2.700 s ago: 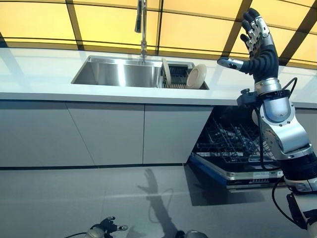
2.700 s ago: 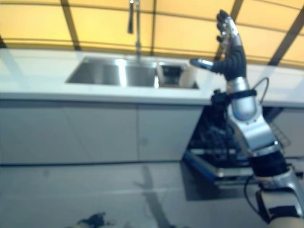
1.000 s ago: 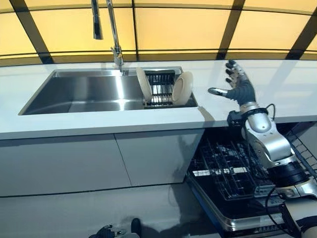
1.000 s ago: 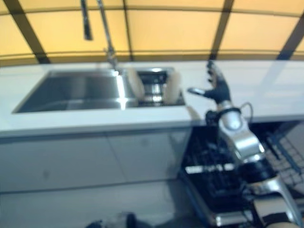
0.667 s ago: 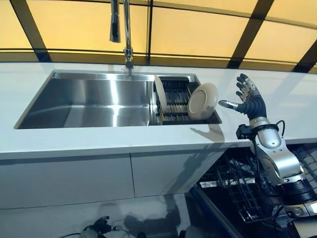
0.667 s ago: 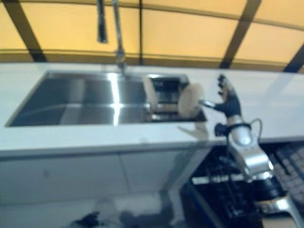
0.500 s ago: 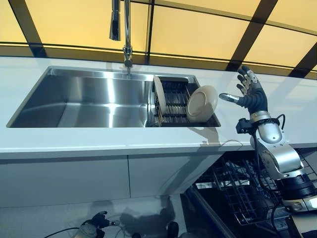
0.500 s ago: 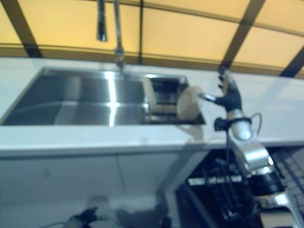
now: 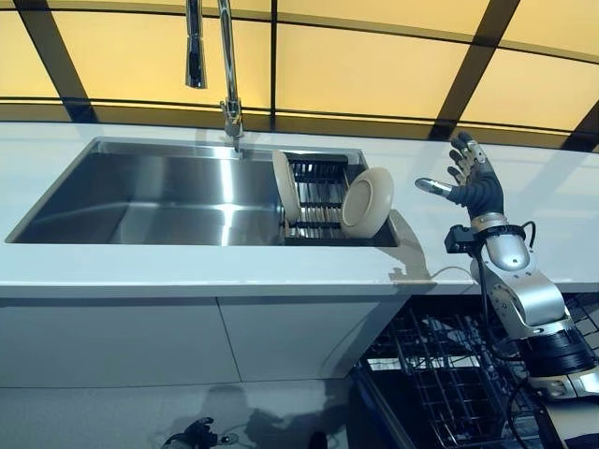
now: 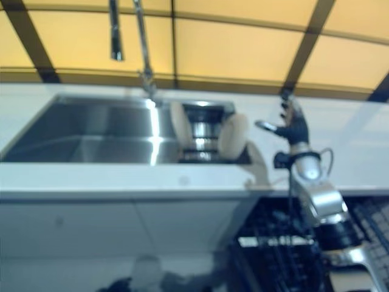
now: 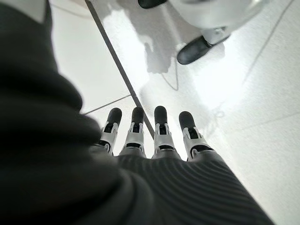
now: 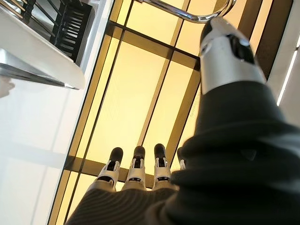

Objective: Take plates into dishwasher

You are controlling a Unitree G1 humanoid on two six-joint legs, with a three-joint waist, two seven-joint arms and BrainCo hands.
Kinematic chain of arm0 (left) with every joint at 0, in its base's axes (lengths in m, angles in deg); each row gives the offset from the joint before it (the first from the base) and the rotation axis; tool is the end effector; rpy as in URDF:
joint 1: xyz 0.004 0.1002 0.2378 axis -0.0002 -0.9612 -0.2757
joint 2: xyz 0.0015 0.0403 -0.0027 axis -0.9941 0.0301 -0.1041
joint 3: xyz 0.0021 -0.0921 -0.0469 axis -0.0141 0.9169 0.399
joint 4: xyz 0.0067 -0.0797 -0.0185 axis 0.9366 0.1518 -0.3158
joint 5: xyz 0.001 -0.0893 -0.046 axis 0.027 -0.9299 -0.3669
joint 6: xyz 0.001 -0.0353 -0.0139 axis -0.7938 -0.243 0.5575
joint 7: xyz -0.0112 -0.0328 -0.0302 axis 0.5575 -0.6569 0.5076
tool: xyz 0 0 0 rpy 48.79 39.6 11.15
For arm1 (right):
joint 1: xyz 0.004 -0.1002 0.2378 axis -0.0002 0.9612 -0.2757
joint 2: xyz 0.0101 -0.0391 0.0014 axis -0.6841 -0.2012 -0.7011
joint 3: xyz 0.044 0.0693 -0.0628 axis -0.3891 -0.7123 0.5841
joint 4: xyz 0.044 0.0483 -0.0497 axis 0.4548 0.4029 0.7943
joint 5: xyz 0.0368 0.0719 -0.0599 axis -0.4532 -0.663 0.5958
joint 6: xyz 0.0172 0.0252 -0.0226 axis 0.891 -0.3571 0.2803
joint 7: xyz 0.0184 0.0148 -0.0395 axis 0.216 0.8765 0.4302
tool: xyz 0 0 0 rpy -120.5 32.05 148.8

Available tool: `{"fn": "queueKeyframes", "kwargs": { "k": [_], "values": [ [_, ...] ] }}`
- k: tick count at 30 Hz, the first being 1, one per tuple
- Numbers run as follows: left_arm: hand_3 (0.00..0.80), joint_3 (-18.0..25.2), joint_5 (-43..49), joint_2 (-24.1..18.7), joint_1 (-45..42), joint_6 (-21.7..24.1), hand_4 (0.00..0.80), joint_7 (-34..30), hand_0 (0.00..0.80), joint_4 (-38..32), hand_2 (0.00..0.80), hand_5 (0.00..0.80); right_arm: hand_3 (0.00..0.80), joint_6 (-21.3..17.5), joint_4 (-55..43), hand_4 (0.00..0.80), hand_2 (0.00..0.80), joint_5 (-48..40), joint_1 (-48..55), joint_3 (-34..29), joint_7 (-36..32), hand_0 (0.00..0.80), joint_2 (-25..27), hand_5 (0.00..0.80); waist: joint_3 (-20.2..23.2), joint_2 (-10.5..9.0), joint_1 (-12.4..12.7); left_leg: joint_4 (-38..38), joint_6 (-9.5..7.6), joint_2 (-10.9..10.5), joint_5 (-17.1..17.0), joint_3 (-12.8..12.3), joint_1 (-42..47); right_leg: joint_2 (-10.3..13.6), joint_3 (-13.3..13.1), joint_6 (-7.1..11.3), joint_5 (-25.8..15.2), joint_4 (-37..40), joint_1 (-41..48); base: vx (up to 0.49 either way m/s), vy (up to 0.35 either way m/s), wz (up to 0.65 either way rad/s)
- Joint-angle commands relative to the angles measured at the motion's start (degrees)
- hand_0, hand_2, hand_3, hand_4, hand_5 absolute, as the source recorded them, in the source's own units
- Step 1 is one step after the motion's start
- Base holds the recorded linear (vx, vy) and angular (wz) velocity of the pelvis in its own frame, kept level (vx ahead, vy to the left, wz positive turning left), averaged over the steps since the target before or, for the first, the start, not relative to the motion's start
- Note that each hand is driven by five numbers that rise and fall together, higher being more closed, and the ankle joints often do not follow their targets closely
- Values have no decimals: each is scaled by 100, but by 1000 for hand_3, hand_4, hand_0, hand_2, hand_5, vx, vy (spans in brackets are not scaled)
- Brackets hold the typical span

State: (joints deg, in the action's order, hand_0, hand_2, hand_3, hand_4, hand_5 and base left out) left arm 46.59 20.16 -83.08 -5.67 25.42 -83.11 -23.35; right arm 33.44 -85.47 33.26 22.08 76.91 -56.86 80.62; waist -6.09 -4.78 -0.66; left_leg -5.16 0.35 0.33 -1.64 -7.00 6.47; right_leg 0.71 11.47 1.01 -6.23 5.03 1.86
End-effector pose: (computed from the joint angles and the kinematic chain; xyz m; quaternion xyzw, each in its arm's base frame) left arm 0.0899 0.2259 -0.1083 0.2196 0.5405 -0.0629 0.8097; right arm 0.2691 -0.2270 0.1693 -0.0929 -0.1282 -0.0617 0.9855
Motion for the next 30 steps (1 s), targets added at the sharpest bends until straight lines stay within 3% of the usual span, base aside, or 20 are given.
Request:
{"fn": "queueKeyframes", "kwargs": {
  "k": [1, 9, 17, 30],
  "values": [
    [0, -107, 35, -63, 254, 123, 0, 11, 0, 197, 0, 0, 0, -33, 132, 0, 0, -411, -486, -137, 116, 0, -52, 0, 168, 48, 46, 16, -297, -182, 663, -220, -36, -68, 8, 122, 787, -3, 376, 38, 8, 2],
    [0, -113, -12, -147, 259, 134, 0, -7, 0, 318, 0, 0, 0, 226, 130, 0, 0, -956, -463, -214, -159, 0, 87, 0, 165, 4, -43, 16, -333, -174, 713, -330, 44, -56, -14, 151, 828, -89, 394, 20, 26, 0],
    [0, -181, -76, -203, 287, 163, 0, 26, 0, 354, 0, 0, 0, 1037, 96, 0, 0, -2944, -168, -254, -520, 0, 24, 0, 164, -84, -137, 16, -390, -175, 758, -481, 104, -60, -75, 211, 787, -133, 389, 2, 44, -3],
    [0, -273, -153, -314, 369, 84, 0, 85, 0, 344, 0, 0, 0, 1129, 19, 0, 0, -3329, -81, -164, -203, 0, -53, 0, 119, -111, -202, 16, -498, -195, 770, -606, 110, -28, -183, 343, 695, -317, 213, -22, 50, -7]
  ]
}}
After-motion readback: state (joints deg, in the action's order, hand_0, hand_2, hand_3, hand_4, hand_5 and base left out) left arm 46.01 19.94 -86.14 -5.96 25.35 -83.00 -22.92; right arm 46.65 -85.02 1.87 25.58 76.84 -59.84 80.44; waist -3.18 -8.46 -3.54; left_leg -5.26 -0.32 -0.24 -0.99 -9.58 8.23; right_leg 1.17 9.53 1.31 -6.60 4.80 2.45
